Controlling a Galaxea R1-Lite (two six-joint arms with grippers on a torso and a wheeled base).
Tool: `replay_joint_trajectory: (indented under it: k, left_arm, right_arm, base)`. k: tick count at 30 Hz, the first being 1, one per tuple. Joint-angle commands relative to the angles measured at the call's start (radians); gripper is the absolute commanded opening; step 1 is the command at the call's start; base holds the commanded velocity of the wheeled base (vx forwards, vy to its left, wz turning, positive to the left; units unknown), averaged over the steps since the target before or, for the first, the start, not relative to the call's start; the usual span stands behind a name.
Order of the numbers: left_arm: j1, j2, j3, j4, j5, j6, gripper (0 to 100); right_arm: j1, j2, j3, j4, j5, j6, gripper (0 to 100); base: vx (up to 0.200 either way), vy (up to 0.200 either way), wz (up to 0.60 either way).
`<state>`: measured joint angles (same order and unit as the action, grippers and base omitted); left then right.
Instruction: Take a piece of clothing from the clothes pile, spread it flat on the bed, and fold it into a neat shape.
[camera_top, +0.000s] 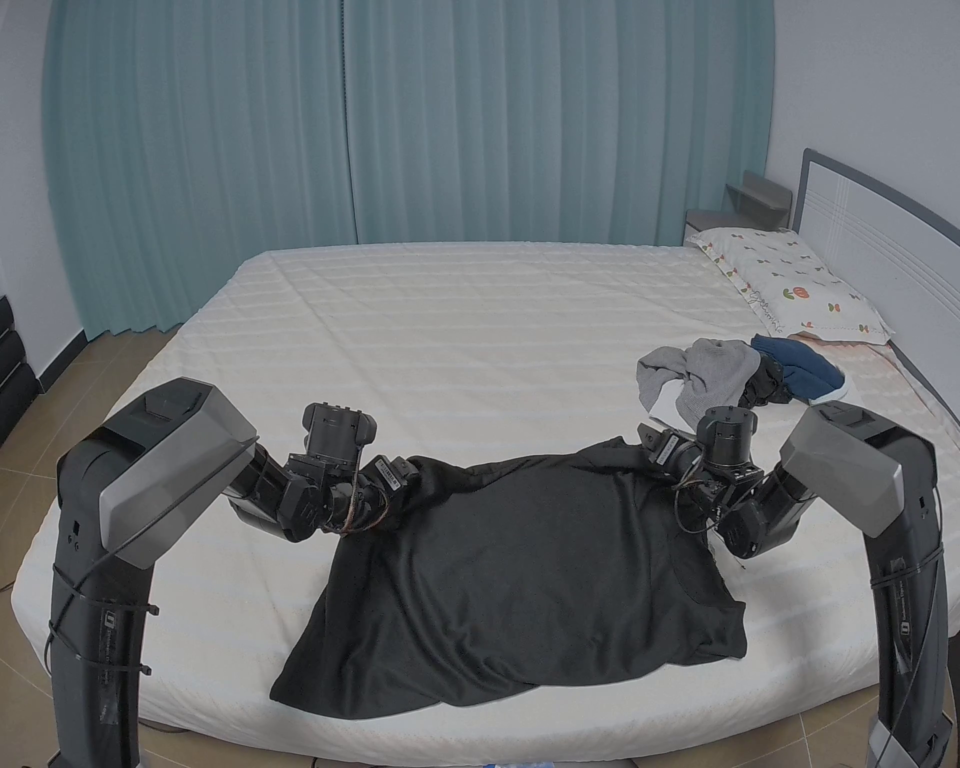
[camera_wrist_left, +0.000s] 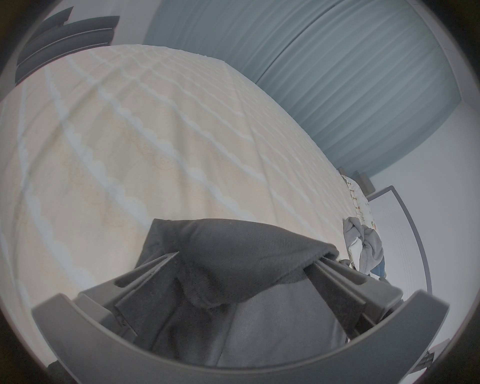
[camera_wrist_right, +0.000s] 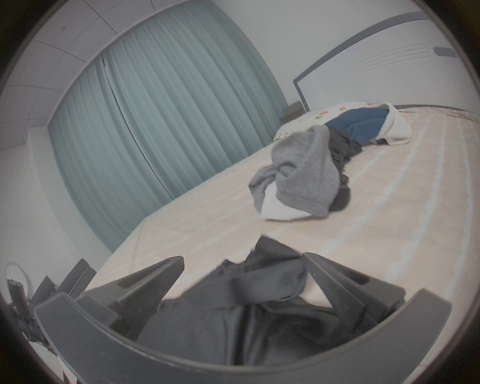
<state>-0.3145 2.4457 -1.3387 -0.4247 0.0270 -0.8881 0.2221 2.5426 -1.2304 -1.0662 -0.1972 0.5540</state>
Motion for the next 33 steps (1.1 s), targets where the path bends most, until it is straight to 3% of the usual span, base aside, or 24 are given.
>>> replay_joint_trajectory:
  k: [1, 8, 13, 20, 26, 33]
  left_arm:
    - [0.006, -0.12, 0.09, -0.002, 0.002, 0.005, 100]
    - [0.034, -0.16, 0.098, 0.001, -0.006, 0.029, 100]
    - [0.034, -0.18, 0.167, 0.024, -0.007, 0.1, 100]
    - [0.043, -0.361, 0.349, 0.012, -0.087, 0.093, 100]
    - [0.021, -0.502, 0.529, -0.046, -0.104, 0.086, 100]
    - [-0.044, -0.564, 0.71, -0.167, -0.105, 0.005, 100]
  right_arm:
    - [-0.04, -0.174, 0.169, 0.037, 0.067, 0.007, 100]
    - [-0.046, -0.232, 0.258, 0.017, 0.071, 0.023, 100]
    - [-0.046, -0.291, 0.341, 0.015, 0.105, 0.05, 100]
    - [-0.047, -0.415, 0.517, 0.014, 0.185, 0.104, 100]
    - [-0.029, -0.496, 0.658, 0.012, 0.194, 0.181, 100]
    - [-0.01, -0.518, 0.879, -0.153, 0.199, 0.195, 100]
  base:
    - [0.0, 0.0, 0.0]
    - [0.0, 0.0, 0.0]
    - [0.0, 0.0, 0.0]
    - [0.0, 0.0, 0.0]
    - [0.0, 0.0, 0.0]
    - [0.0, 0.0, 0.0]
